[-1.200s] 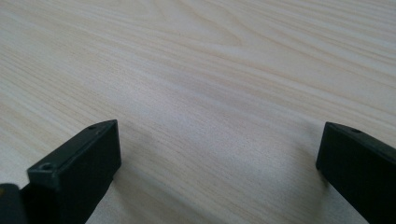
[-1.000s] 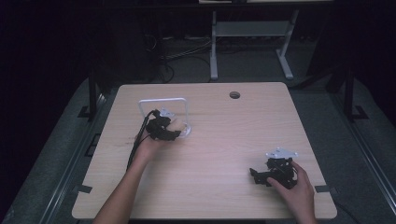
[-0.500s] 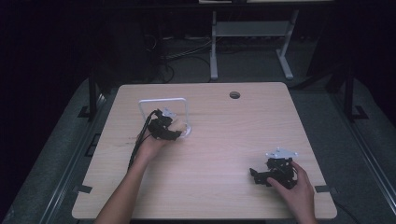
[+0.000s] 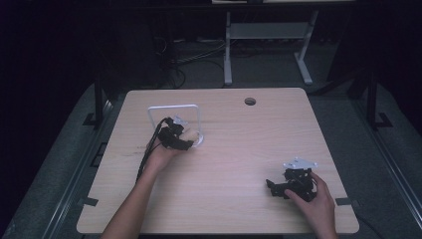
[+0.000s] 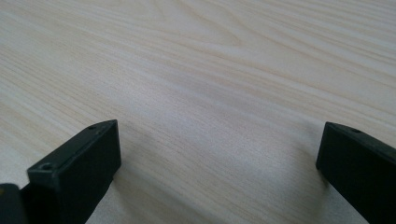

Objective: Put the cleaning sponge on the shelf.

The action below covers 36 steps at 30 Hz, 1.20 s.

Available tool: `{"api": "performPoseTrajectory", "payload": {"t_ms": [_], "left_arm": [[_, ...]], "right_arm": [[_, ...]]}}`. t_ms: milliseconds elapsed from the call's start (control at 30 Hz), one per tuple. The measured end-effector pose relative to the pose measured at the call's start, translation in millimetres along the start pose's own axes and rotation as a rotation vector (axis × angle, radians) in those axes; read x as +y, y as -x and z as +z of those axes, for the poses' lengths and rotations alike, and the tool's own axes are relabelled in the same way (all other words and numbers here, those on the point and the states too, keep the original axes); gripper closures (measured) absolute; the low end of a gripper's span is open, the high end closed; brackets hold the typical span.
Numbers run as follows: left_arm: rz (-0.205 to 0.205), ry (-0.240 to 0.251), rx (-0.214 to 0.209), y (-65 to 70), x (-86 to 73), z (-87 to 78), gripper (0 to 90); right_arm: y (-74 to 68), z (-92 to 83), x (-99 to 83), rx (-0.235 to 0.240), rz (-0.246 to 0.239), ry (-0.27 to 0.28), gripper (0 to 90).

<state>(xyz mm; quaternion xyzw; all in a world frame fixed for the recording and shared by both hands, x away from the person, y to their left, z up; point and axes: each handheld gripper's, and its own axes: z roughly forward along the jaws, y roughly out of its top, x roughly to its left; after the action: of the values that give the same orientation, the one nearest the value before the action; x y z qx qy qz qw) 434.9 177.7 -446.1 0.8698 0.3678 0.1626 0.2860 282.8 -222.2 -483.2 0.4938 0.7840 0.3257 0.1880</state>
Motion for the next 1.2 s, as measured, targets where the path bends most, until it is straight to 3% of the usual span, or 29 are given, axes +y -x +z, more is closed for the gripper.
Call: {"api": "performPoseTrajectory", "payload": {"t_ms": [200, 633, 867, 933, 1100, 1200], "left_arm": [[-0.01, 0.025, 0.007, -0.1, 1.1, -10.7, 28.0], [-0.024, 0.103, 0.007, 4.1, -6.0, -41.5, 30.5], [-0.034, 0.163, -0.026, 7.5, -14.0, -60.8, 45.7], [-0.037, 0.183, -0.049, 8.9, -17.6, -65.0, 60.6], [-0.025, 0.163, -0.107, 12.3, -22.8, -67.8, 89.9], [-0.025, 0.124, -0.135, 14.1, -26.6, -64.2, 90.0]], "right_arm": [[0.0, 0.0, 0.0, 0.0, 0.0, 0.0, 0.0], [0.0, 0.0, 0.0, 0.0, 0.0, 0.0, 0.0], [0.0, 0.0, 0.0, 0.0, 0.0, 0.0, 0.0], [0.0, 0.0, 0.0, 0.0, 0.0, 0.0, 0.0], [0.0, 0.0, 0.0, 0.0, 0.0, 0.0, 0.0], [0.0, 0.0, 0.0, 0.0, 0.0, 0.0, 0.0]]}}
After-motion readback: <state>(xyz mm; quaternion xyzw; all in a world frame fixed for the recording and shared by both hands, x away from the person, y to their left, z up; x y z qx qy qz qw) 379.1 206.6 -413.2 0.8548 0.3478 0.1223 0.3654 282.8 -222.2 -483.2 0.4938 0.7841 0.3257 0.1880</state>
